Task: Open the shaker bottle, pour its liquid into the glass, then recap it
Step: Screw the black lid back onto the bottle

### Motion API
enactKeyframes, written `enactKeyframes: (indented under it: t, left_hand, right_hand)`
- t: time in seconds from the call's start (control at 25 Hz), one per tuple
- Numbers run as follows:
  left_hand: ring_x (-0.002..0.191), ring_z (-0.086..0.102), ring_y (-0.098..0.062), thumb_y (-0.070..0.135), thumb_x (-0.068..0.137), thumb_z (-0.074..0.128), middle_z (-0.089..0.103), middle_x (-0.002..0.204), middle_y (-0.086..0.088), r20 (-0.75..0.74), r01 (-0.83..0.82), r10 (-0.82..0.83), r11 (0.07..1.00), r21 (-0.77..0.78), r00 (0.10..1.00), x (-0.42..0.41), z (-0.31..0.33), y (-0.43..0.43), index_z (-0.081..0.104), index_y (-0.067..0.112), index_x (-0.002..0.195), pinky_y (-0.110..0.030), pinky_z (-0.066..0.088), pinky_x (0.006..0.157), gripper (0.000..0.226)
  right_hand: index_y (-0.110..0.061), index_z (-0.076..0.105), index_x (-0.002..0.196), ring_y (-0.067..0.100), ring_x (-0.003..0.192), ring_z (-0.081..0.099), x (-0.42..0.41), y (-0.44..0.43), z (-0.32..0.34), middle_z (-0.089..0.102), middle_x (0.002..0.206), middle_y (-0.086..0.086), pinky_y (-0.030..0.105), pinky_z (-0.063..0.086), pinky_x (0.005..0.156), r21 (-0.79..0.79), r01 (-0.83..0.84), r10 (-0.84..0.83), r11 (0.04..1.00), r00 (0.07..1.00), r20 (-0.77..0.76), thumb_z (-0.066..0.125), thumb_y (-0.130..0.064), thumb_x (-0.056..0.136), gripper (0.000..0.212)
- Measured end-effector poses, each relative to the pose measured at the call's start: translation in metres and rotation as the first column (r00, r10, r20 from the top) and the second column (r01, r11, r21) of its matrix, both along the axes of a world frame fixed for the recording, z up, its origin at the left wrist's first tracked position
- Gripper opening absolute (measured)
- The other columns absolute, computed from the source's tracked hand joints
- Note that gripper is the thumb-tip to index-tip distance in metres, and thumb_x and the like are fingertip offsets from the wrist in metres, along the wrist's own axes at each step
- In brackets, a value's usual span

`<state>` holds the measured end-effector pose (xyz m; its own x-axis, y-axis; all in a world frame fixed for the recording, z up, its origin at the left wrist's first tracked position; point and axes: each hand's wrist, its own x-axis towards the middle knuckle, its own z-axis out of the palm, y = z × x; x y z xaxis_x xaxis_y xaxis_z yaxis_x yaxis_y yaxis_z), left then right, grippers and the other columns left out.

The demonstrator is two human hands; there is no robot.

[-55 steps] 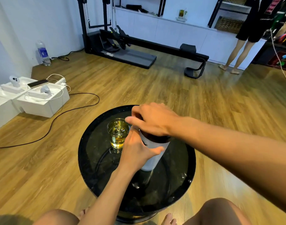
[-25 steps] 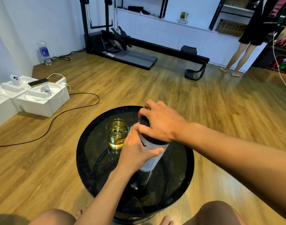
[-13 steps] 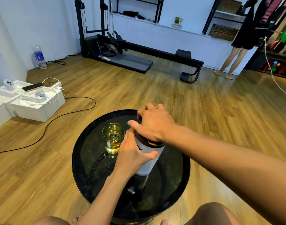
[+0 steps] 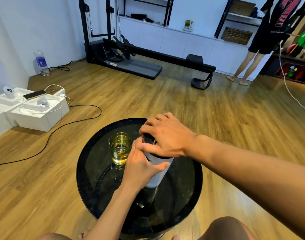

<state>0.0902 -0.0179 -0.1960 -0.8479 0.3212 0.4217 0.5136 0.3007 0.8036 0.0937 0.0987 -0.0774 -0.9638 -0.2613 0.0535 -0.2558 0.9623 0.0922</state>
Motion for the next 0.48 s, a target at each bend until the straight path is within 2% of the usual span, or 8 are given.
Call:
enactKeyframes:
  t: [0.04, 0.12, 0.2, 0.28, 0.36, 0.4, 0.48]
  left_hand:
    - [0.117, 0.038, 0.002, 0.028, 0.060, 0.091, 0.041, 0.127, 0.007, -0.001, 0.001, -0.001, 1.000, 0.000, 1.000, 0.000, -0.001, 0.000, 0.052, 0.000, 0.126, 0.005, 0.027, 0.088, 0.082]
    - [0.111, 0.050, -0.013, 0.031, 0.058, 0.091, 0.051, 0.118, 0.003, 0.032, 0.000, 0.000, 1.000, -0.004, 0.999, -0.002, -0.002, -0.001, 0.050, 0.003, 0.124, -0.010, 0.040, 0.085, 0.083]
    - [0.107, 0.053, -0.018, 0.037, 0.057, 0.091, 0.056, 0.116, -0.005, 0.043, -0.015, 0.016, 1.000, -0.020, 0.999, -0.002, -0.003, -0.002, 0.047, 0.001, 0.129, -0.019, 0.043, 0.084, 0.092]
    - [0.112, 0.052, -0.017, 0.038, 0.057, 0.089, 0.054, 0.124, -0.006, 0.003, -0.026, 0.026, 0.999, -0.031, 1.000, -0.003, -0.004, -0.001, 0.051, -0.002, 0.129, -0.011, 0.039, 0.086, 0.090]
    - [0.102, 0.048, -0.008, 0.038, 0.056, 0.088, 0.049, 0.115, -0.001, -0.001, -0.037, 0.037, 0.999, -0.005, 0.999, -0.001, -0.002, 0.001, 0.054, -0.003, 0.119, -0.003, 0.037, 0.079, 0.082]
    - [0.098, 0.047, -0.007, 0.036, 0.056, 0.089, 0.048, 0.111, 0.001, 0.009, -0.030, 0.030, 1.000, 0.007, 1.000, -0.001, -0.001, 0.001, 0.053, -0.003, 0.117, -0.002, 0.037, 0.075, 0.081]
    - [0.097, 0.049, -0.010, 0.040, 0.056, 0.088, 0.051, 0.109, 0.000, 0.011, -0.010, 0.010, 1.000, -0.001, 1.000, -0.003, -0.001, -0.001, 0.052, -0.001, 0.117, -0.008, 0.041, 0.076, 0.082]
  right_hand:
    - [-0.029, 0.061, 0.121, 0.026, 0.106, 0.055, 0.002, 0.000, -0.001, 0.063, 0.121, 0.003, 0.047, 0.038, 0.090, 0.044, -0.024, 0.024, 0.999, 1.000, -0.007, 0.026, -0.066, 0.091, 0.058]
    - [-0.029, 0.059, 0.122, 0.028, 0.110, 0.052, -0.001, -0.010, -0.007, 0.062, 0.124, 0.003, 0.048, 0.036, 0.089, 0.072, 0.135, -0.133, 0.988, 0.991, -0.022, 0.034, -0.061, 0.092, 0.051]
    - [-0.027, 0.056, 0.126, 0.032, 0.114, 0.051, -0.005, -0.021, -0.011, 0.060, 0.125, 0.005, 0.050, 0.033, 0.089, 0.024, 0.262, -0.261, 0.965, 0.965, -0.018, 0.036, -0.063, 0.091, 0.054]
    - [-0.026, 0.057, 0.125, 0.031, 0.109, 0.054, -0.005, -0.014, -0.009, 0.061, 0.121, 0.007, 0.049, 0.035, 0.087, 0.048, 0.120, -0.118, 0.992, 0.992, -0.037, 0.029, -0.068, 0.089, 0.062]
    - [-0.025, 0.061, 0.118, 0.028, 0.099, 0.058, 0.000, -0.004, -0.004, 0.062, 0.115, 0.006, 0.044, 0.037, 0.080, 0.158, -0.095, 0.100, 0.983, 0.995, -0.024, 0.024, -0.067, 0.086, 0.064]
    - [-0.025, 0.063, 0.115, 0.027, 0.097, 0.059, 0.001, -0.004, -0.007, 0.062, 0.113, 0.005, 0.043, 0.037, 0.078, 0.202, -0.124, 0.131, 0.972, 0.991, -0.022, 0.025, -0.063, 0.088, 0.060]
    - [-0.024, 0.064, 0.115, 0.029, 0.101, 0.059, -0.002, -0.016, -0.012, 0.061, 0.118, 0.006, 0.044, 0.034, 0.082, 0.186, 0.040, -0.032, 0.982, 0.999, -0.043, 0.032, -0.053, 0.093, 0.049]
